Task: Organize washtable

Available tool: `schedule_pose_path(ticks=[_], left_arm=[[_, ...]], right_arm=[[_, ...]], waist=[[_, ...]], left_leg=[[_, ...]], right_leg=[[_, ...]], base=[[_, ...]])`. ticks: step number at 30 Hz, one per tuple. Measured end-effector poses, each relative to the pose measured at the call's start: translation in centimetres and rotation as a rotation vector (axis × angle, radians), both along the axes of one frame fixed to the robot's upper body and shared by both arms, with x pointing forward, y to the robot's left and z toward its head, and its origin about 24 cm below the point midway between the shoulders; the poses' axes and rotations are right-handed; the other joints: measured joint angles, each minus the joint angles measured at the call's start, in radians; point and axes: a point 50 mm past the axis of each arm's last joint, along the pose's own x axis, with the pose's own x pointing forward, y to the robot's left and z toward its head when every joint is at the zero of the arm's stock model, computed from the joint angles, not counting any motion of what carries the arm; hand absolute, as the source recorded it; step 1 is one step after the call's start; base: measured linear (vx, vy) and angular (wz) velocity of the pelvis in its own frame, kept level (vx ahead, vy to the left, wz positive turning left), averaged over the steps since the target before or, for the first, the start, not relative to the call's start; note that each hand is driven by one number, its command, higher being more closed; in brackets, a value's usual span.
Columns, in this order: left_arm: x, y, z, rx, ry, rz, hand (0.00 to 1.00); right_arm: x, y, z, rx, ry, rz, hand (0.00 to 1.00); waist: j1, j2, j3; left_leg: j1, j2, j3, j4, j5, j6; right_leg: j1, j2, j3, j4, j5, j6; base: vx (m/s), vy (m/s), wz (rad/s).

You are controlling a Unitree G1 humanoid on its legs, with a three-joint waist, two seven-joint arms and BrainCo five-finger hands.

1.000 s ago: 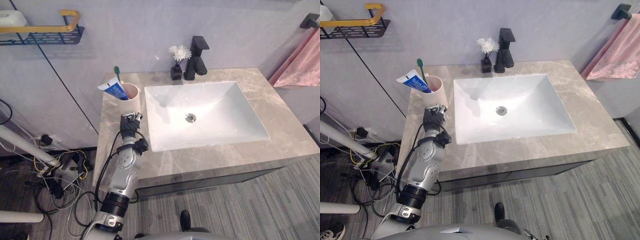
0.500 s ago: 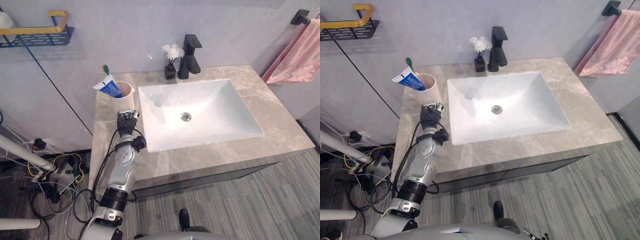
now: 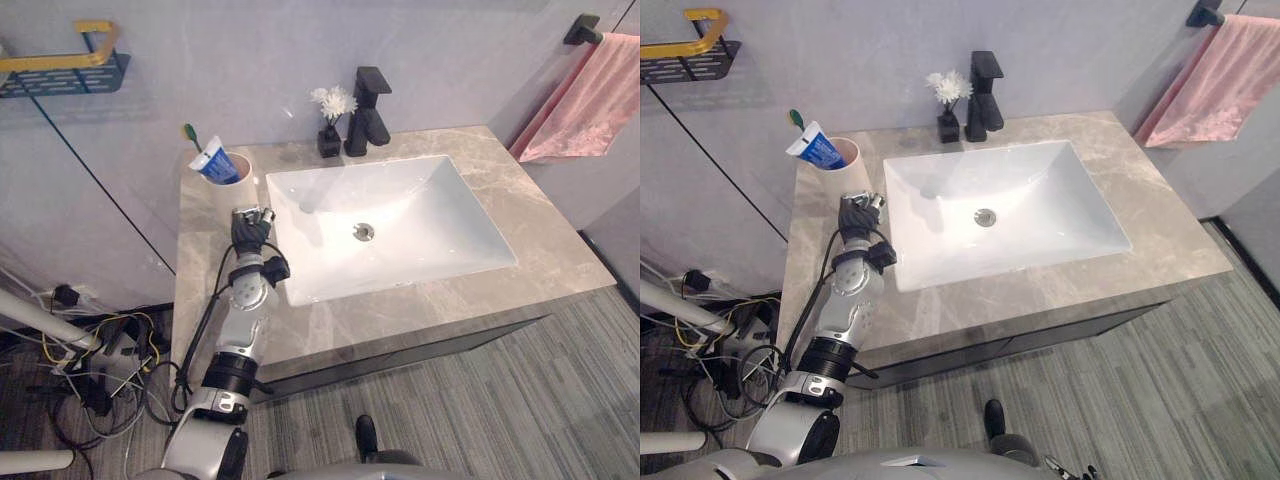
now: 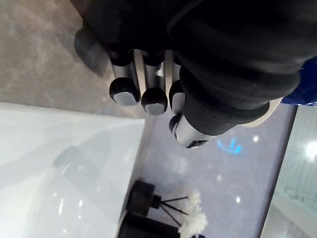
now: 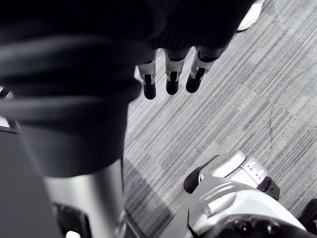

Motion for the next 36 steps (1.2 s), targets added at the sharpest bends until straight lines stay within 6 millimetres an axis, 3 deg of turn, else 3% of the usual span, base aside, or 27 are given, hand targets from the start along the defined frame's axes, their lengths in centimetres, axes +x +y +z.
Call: schedule_pose_path(ticks=[15, 26, 29, 33, 36], left_arm=[[0.6, 1.7, 0.9, 0.013, -0.023, 0.051, 1.0], [0.7, 1.0, 1.0, 0.051, -0.019, 0.015, 1.0], [-0.2, -0.3, 0.6, 0.074, -0.026, -0.057, 1.0], [-3.7, -1.8, 0.3, 0.081, -0.079, -0.189, 1.0], [-6.2, -1.9, 0.6, 0.066, -0.126, -0.242, 1.0]], right_arm=[[0.0, 0.0, 0.0, 0.009, -0.006, 0.004, 0.0], [0.0, 0.1, 0.0, 0.01, -0.006, 0.006, 0.0], [0.0, 0.1, 0.0, 0.012, -0.008, 0.007, 0.0], [0.0, 0.1, 0.0, 0.019, -0.011, 0.008, 0.0], [0.0, 0.0, 0.0, 0.023, -0.016, 0.011, 0.0]], waist=[[-0.015, -0.001, 0.024], [-0.012, -0.002, 0.025], [-0.009, -0.001, 0.025], [0.01, -0.001, 0.026], [0.014, 0.005, 0.026]], left_leg=[[0.003, 0.0, 0.013, 0.0, -0.001, -0.001], [0.011, 0.0, 0.009, 0.0, -0.001, -0.001], [0.016, 0.0, -0.007, 0.002, -0.001, 0.0], [0.012, -0.001, -0.017, 0.006, -0.001, 0.0], [-0.001, -0.001, -0.051, 0.021, 0.0, 0.0]], right_leg=[[-0.004, 0.003, 0.013, 0.0, 0.003, -0.001], [0.007, 0.0, 0.01, 0.004, 0.004, -0.001], [0.02, -0.002, -0.007, 0.005, 0.004, -0.001], [0.023, -0.006, -0.017, 0.007, 0.004, -0.001], [0.032, -0.01, -0.053, 0.007, 0.004, -0.001]], base=[[0.0, 0.0, -0.01], [0.0, 0.001, 0.01], [0.0, 0.001, 0.13], [0.0, 0.003, 0.08], [-0.01, -0.01, 0.3]])
